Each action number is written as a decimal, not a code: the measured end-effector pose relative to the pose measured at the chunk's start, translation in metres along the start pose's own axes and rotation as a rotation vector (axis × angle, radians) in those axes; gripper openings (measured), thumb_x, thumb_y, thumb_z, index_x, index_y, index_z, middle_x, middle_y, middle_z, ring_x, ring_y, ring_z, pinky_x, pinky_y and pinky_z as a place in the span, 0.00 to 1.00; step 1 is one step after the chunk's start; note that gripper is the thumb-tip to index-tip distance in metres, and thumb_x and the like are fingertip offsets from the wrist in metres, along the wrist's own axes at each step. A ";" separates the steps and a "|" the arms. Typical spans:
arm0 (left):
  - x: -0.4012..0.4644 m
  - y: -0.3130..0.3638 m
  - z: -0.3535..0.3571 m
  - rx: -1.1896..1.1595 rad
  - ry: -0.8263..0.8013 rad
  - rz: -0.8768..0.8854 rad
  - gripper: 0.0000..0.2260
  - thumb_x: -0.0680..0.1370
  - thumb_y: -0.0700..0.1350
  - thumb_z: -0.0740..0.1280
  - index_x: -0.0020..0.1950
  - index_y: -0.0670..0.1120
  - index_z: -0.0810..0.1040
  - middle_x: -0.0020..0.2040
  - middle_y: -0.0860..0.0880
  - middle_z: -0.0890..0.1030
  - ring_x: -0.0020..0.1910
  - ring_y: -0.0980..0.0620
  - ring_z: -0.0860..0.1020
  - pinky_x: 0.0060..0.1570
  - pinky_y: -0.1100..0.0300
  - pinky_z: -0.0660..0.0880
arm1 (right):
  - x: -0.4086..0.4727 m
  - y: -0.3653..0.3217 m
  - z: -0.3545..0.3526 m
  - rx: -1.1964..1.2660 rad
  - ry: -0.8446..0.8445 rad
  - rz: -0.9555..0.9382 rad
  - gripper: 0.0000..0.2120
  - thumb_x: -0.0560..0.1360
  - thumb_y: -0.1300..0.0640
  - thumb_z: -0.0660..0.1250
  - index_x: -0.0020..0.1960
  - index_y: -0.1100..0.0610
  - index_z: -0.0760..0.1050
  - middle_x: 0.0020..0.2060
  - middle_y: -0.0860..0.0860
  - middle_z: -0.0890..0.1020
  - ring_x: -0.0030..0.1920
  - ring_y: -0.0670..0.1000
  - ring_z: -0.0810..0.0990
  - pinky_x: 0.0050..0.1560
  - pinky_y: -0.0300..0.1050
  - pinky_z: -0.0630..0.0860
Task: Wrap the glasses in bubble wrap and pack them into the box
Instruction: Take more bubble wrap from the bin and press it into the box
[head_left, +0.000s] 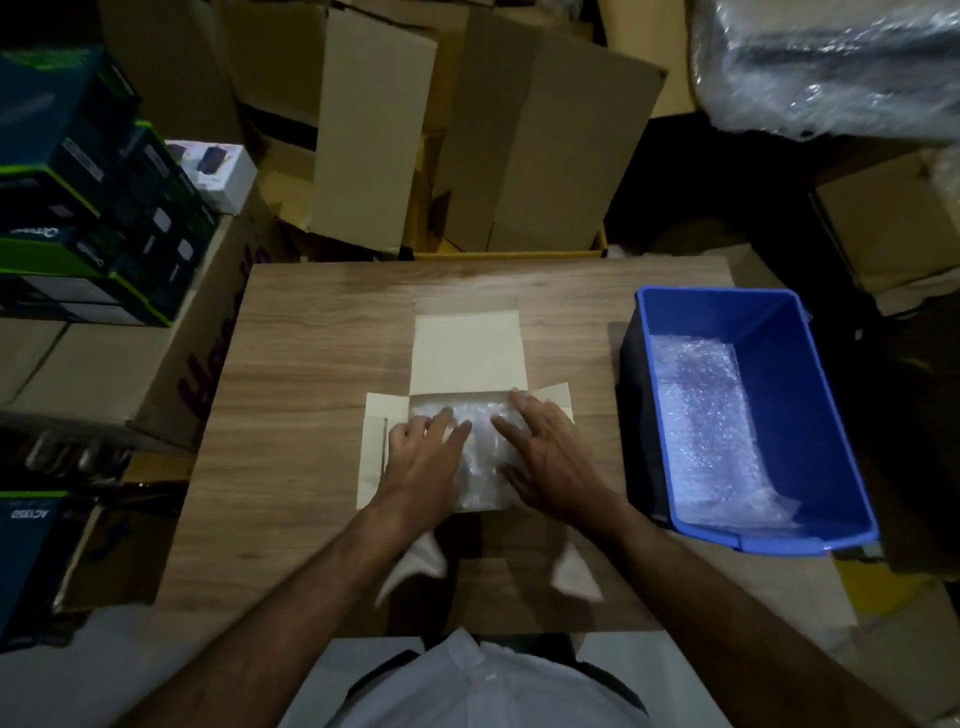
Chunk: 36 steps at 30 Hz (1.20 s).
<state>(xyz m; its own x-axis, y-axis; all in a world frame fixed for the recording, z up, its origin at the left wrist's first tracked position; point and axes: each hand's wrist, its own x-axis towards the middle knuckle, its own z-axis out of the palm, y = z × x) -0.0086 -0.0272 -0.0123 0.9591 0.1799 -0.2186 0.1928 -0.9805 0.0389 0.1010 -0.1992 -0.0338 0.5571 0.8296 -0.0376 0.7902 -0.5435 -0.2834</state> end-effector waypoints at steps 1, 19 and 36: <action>-0.002 0.006 0.001 -0.063 0.052 0.028 0.32 0.71 0.49 0.72 0.75 0.47 0.70 0.75 0.42 0.70 0.69 0.39 0.72 0.65 0.42 0.67 | -0.006 0.004 -0.004 0.013 0.034 0.016 0.31 0.73 0.48 0.72 0.73 0.56 0.71 0.74 0.65 0.68 0.73 0.64 0.68 0.73 0.60 0.65; 0.079 0.204 -0.007 -0.325 0.316 0.335 0.28 0.80 0.57 0.60 0.76 0.43 0.70 0.79 0.38 0.62 0.75 0.36 0.66 0.72 0.44 0.64 | -0.155 0.175 -0.066 0.100 0.002 0.462 0.35 0.74 0.46 0.72 0.78 0.53 0.66 0.80 0.62 0.58 0.78 0.61 0.62 0.74 0.51 0.64; 0.113 0.232 0.019 -0.309 0.240 0.270 0.28 0.77 0.44 0.55 0.79 0.46 0.65 0.83 0.40 0.46 0.82 0.38 0.44 0.77 0.37 0.54 | -0.112 0.249 -0.013 0.072 -0.520 0.009 0.12 0.80 0.61 0.66 0.61 0.58 0.83 0.68 0.59 0.78 0.77 0.59 0.66 0.73 0.51 0.68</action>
<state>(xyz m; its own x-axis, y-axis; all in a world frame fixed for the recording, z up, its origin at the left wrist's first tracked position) 0.1406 -0.2361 -0.0467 0.9972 -0.0287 0.0695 -0.0519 -0.9317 0.3596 0.2391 -0.4291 -0.0880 0.3491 0.7888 -0.5059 0.7560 -0.5560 -0.3455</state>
